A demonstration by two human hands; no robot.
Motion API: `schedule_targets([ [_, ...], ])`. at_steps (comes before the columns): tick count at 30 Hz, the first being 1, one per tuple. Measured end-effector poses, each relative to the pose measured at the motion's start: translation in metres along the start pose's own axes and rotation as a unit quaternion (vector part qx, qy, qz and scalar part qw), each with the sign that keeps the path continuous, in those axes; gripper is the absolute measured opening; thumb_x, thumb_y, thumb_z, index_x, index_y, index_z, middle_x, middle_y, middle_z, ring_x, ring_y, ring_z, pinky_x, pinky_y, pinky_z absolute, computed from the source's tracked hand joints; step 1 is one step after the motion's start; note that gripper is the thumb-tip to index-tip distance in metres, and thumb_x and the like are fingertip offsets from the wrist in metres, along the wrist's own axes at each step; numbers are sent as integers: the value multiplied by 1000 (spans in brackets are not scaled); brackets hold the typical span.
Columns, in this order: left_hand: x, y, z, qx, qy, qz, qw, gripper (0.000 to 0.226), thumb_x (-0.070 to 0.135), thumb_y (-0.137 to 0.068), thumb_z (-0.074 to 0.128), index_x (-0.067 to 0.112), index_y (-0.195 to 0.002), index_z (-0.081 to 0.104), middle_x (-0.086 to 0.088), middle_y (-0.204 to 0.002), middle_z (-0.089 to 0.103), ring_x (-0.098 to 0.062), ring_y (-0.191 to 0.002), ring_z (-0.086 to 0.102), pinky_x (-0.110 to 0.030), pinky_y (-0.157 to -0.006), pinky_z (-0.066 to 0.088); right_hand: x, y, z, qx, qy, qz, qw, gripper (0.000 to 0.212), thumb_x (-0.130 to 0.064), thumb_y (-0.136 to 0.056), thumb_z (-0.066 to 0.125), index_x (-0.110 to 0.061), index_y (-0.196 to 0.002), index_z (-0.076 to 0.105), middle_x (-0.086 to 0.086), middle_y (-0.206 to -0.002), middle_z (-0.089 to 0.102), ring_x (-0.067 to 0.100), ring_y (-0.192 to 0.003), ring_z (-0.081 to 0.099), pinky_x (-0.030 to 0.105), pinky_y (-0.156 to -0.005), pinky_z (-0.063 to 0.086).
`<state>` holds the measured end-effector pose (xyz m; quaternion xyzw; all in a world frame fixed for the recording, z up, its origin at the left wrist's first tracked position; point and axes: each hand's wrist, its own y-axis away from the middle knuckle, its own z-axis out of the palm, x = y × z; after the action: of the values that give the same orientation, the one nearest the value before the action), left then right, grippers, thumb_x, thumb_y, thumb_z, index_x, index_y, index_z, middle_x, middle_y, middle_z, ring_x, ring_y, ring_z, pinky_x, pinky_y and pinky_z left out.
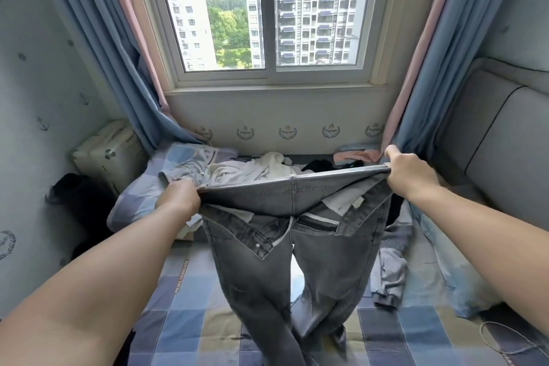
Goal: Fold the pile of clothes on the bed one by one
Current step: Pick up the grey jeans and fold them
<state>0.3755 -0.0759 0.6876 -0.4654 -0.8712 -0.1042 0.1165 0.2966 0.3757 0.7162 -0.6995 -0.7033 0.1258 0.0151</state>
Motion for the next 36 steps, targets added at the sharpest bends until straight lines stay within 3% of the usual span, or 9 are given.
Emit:
schedule_targets([
  [4,-10,7,15,-98,349,-188,913,21,4,-101,37,10,-99,57,-18,-62,60,-25,-38,59,-27,-37,46,3,-3,16,-51,-130,82,987,35,-2,-85,43,-18,-108,64,16,-97,66,33,-74,64,38,-64,57],
  [7,-13,11,21,-135,480,-201,843,36,12,-105,26,24,-113,59,-11,-51,58,-22,-52,60,-27,-55,48,-8,0,22,-118,-412,224,875,52,-3,-95,31,-29,-131,58,18,-97,63,22,-57,53,19,-36,43],
  [10,-3,14,15,-140,531,-189,814,35,18,-106,25,16,-117,58,-10,-60,63,-23,-68,63,-31,-61,49,-18,0,16,-146,-510,288,797,47,-12,-101,26,-26,-133,57,9,-71,58,15,-49,44,14,-35,33],
  [15,20,11,-15,-122,576,-131,798,29,20,-106,28,15,-116,54,-6,-86,72,-17,-78,64,-30,-69,48,-23,-6,-5,-134,-528,264,796,42,-16,-102,24,-7,-127,57,13,-75,68,24,-69,64,28,-58,44],
  [20,31,3,-54,-105,638,-25,762,32,20,-97,36,23,-118,60,5,-113,72,-9,-103,63,-30,-78,42,-19,-18,-31,-139,-605,127,774,30,-15,-99,44,-10,-124,59,9,-117,71,24,-111,64,38,-95,51],
  [25,48,-8,-101,30,608,88,789,29,-4,-91,53,13,-114,59,-7,-109,68,-19,-94,63,-28,-67,47,-24,-40,-69,-16,-521,-13,853,21,-6,-88,68,-9,-108,63,16,-106,72,29,-97,70,42,-87,57],
  [28,65,-11,-146,175,515,107,832,28,22,-86,76,10,-108,65,-2,-97,72,-19,-88,68,-34,-76,58,-34,-66,-116,36,-500,-29,865,14,-20,-93,61,-18,-106,65,11,-99,76,30,-91,74,50,-88,59],
  [32,90,-9,-211,257,468,122,837,33,46,-86,68,17,-103,66,-4,-98,71,-26,-92,67,-44,-85,57,-47,-87,-196,111,-426,-43,897,28,-43,-91,66,-24,-111,69,0,-89,76,22,-85,73,42,-84,58],
  [36,114,-5,-273,326,401,119,848,44,54,-91,52,19,-116,61,-8,-118,54,-30,-102,57,-47,-95,51,-60,-95,-267,143,-477,-80,863,26,-27,-91,74,-18,-114,68,1,-101,71,17,-92,67,25,-84,57],
])
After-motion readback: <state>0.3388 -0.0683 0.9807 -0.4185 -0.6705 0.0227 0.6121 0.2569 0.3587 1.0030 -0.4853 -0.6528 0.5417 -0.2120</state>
